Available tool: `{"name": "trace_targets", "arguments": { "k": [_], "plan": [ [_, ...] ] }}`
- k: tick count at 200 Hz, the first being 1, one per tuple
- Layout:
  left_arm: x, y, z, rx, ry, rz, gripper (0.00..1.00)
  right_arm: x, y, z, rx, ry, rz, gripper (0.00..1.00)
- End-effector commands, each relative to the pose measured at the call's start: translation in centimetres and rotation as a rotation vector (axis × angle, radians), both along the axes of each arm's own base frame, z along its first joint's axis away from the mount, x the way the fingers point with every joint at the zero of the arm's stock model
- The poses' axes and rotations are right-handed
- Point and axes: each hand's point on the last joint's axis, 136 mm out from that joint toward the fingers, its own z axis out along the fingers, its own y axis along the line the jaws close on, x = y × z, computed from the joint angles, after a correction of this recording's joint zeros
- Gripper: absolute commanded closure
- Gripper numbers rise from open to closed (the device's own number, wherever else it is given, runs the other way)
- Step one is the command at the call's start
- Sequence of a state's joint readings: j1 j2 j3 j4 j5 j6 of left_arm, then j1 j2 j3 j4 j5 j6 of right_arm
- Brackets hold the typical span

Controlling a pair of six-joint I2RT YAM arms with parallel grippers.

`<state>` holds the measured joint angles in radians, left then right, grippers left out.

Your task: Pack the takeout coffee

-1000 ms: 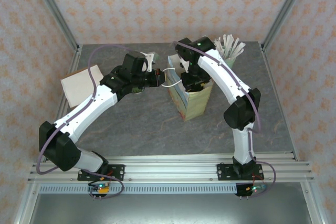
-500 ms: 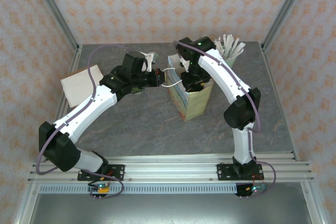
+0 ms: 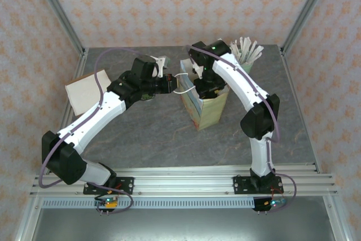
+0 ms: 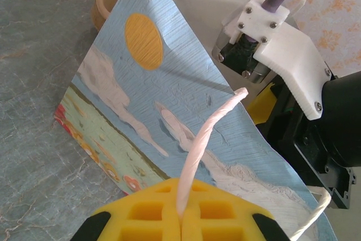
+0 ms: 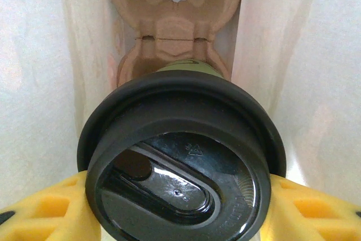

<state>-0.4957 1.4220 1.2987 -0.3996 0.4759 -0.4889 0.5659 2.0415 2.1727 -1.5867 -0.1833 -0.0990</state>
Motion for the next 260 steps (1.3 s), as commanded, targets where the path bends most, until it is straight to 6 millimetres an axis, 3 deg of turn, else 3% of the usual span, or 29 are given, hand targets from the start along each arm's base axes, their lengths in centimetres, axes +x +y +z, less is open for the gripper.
{"name": "trace_targets", "arguments": {
  "k": [1,260],
  "plan": [
    [-0.7,0.1,0.7,0.001,-0.032,-0.019,0.99,-0.5,-0.5,0.5,0.003,-0.005,0.008,0.52],
    [-1.1,0.4,0.8,0.002,-0.029,-0.007,1.00,-0.1,-0.6,-1.3,0.003,-0.038,0.018,0.53]
  ]
}}
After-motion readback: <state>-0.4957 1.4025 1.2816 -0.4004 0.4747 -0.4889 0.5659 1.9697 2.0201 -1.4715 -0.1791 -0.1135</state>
